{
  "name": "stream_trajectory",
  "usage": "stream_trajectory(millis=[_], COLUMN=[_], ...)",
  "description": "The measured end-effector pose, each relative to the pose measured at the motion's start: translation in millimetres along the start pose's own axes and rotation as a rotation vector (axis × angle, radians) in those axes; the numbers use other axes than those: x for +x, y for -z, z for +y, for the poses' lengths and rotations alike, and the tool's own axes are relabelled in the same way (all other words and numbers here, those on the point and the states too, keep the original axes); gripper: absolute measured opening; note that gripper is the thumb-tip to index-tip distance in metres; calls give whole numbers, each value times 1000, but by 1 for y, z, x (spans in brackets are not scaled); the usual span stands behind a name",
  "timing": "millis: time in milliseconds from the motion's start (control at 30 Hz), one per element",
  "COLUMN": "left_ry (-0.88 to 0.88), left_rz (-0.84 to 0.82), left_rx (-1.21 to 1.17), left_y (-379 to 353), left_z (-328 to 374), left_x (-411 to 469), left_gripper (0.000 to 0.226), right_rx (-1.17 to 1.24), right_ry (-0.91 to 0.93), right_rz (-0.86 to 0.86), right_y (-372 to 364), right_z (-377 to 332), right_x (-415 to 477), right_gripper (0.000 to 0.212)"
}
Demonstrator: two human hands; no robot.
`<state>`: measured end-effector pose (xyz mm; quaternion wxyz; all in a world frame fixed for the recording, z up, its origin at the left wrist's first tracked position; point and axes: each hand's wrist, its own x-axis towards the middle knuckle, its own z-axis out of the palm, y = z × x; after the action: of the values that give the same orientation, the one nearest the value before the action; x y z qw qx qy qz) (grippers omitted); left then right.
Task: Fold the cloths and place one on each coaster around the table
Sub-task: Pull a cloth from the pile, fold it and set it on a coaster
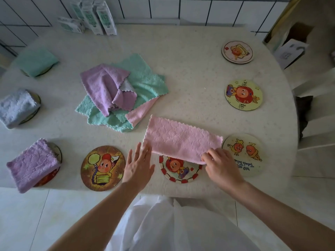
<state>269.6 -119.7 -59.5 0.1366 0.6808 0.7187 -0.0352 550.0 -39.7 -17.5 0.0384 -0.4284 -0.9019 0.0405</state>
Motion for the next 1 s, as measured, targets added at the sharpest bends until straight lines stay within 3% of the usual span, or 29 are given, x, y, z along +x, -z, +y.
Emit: stream_trajectory(millis=[233,533,633,833,1000], left_ry=[-307,-377,-406,-270,-76], left_rz=[140,147,104,38,-59], left_rx=[-205,-335,-381,-626,-823], left_y=[4,-6,-6,-1,5], left_z=[77,83,74,66,63], left_x=[-3,-13,-19,-22,-11], left_gripper=[70,45,45,56,53], right_rx=[357,642,546,327,256], right_ry=[-68,-36,-13,176,167], right_rz=[-50,-138,-156,-423,-405], right_y=[23,37,25,10,-10], right_z=[-38,-38,-15,14,34], right_x=[-28,-31,-21,6,24], right_gripper=[25,15,26,83,79])
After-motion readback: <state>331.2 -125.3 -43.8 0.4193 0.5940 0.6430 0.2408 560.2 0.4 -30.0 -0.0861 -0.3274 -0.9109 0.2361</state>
